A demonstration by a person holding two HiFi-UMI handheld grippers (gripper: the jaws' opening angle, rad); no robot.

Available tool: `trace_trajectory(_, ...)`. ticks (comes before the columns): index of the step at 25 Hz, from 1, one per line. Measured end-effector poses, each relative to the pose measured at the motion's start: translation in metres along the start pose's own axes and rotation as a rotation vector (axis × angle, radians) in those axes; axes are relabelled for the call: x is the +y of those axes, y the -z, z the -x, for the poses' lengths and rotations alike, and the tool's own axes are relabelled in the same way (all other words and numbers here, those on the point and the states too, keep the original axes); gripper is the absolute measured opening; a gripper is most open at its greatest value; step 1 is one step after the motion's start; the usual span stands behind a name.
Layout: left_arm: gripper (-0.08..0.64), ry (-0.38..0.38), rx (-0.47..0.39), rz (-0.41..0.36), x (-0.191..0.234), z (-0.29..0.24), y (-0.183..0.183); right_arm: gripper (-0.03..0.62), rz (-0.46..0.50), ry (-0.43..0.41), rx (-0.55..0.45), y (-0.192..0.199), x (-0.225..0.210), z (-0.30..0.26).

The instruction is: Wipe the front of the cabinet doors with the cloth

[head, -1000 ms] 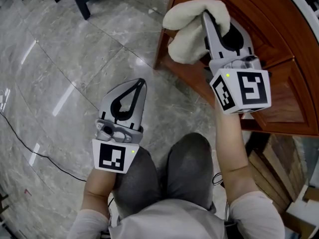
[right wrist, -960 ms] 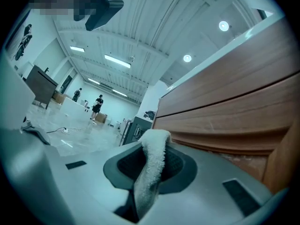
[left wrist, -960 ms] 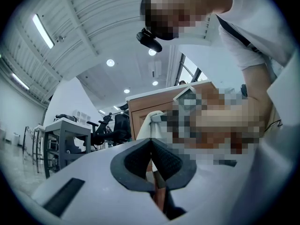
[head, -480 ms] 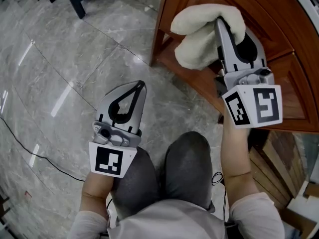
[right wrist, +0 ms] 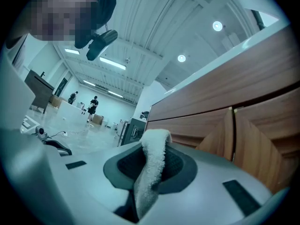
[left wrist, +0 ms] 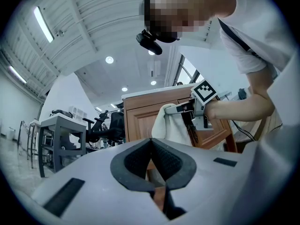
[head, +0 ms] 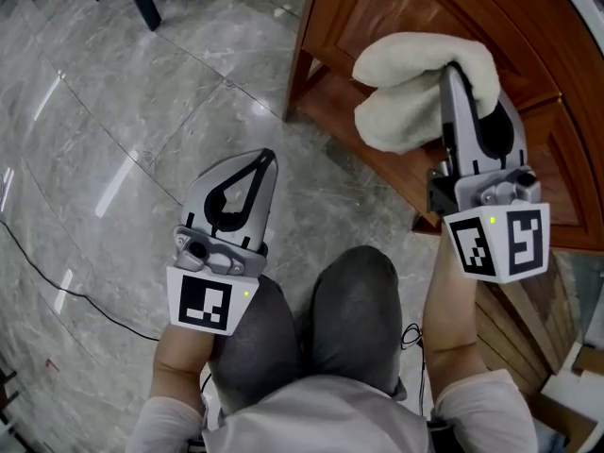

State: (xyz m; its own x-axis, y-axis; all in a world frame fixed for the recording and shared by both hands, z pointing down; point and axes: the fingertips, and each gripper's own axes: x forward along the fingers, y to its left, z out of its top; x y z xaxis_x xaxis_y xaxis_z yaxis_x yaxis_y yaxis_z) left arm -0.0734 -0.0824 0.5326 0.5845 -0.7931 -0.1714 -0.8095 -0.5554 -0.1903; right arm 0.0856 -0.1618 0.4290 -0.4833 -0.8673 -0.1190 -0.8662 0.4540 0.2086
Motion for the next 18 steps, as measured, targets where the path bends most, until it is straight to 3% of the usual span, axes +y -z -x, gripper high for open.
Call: trace_trajectory(18, 0.018, 0.010, -0.010, 0.036, 0.001, 0.000, 0.005, 0.075, 0.014, 0.049, 0.050, 0.016, -0.019, 0.046)
